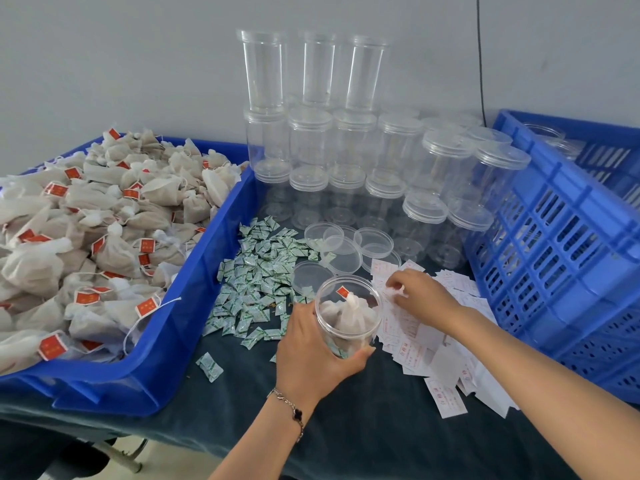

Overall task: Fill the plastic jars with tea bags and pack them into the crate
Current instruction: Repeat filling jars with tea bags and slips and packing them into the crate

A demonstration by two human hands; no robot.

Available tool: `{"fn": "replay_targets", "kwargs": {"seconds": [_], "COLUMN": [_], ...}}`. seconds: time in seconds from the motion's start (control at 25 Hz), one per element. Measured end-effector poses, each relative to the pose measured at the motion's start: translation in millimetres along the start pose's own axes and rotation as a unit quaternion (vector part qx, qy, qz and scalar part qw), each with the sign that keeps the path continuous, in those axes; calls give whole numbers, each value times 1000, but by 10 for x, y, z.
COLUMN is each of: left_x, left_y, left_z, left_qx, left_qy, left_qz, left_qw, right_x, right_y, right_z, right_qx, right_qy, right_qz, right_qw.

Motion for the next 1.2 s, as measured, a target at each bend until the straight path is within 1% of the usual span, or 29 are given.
{"fn": "replay_targets", "kwargs": {"seconds": [0.04, 0.08, 0.16, 0.2, 0.24, 0.32, 0.44, 0.52, 0.64, 0.68, 0.72, 0.76, 0.8, 0.84, 0.88, 0.92, 0.96, 1.0, 1.08, 1.12, 1.16, 1.2], "left_x": [0, 2, 0, -5, -9, -11, -7, -3, -5, -7, -10, -11, -11, -15, -23, -31, -34, -31, -3, 16, 28, 34], "left_y": [-1, 0, 2, 4, 2, 1, 0, -1, 0, 0, -1, -1, -2, -3, -4, -4, -1, 1, 15, 15, 9, -4], "left_z": [2, 4, 16, 22, 25, 23, 18, 8, 3, 7, 12, 15, 14, 13, 18, 26, 35, 36, -3, -40, -73, -101], "left_qx": [0, -2, -9, -11, -12, -13, -15, -9, -9, -10, -10, -9, -6, -5, -7, -12, -17, -20, -8, 6, 21, 36], "left_qy": [0, -1, -4, -3, -2, 1, 2, 3, 5, 6, 7, 9, 10, 10, 9, 7, 5, 4, 4, 5, 3, -5], "left_qz": [2, 3, 5, 5, 4, 3, -2, -1, -2, -2, -1, 0, 0, -1, -4, -6, -8, -8, -2, 3, 6, 7], "left_qw": [1000, 1000, 1000, 1000, 1000, 1000, 1000, 1000, 1000, 1000, 1000, 1000, 1000, 1000, 1000, 1000, 1000, 1000, 1000, 1000, 1000, 999], "right_x": [-4, -2, 23, 41, 62, 119, 207, 274, 402, 450, 480, 471, 435, 418, 434, 526, 665, 818, 1108, 1203, 1255, 1269], "right_y": [-20, -38, -56, -42, -20, 28, 110, 153, 249, 291, 319, 341, 377, 447, 562, 719, 885, 1044, 1313, 1393, 1398, 1346], "right_z": [39, 16, -175, -278, -340, -355, -394, -413, -351, -255, -110, 70, 253, 431, 615, 790, 896, 925, 762, 617, 478, 368], "right_qx": [-23, -18, 46, 69, 69, 24, -41, -66, -73, -81, -98, -117, -137, -159, -196, -233, -257, -261, -230, -201, -152, -88], "right_qy": [-1, 6, 48, 93, 141, 204, 255, 251, 215, 191, 139, 42, -88, -225, -333, -376, -361, -310, -143, -52, 31, 92], "right_qz": [-11, -23, -44, -49, -49, -39, -10, 8, 19, 18, 8, -16, -43, -54, -31, 22, 89, 158, 276, 316, 323, 304], "right_qw": [1000, 1000, 997, 992, 986, 978, 966, 966, 974, 978, 985, 992, 986, 960, 922, 896, 892, 901, 922, 926, 933, 944]}}
Point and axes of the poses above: each hand's wrist, its own y-axis away from the middle knuckle, its own z-axis out of the back of the hand, x = y × z, the point moved 9 cm from there along -y, towards the middle knuckle, and after that the axes turned 13 degrees about -z, right-handed, at the moved point
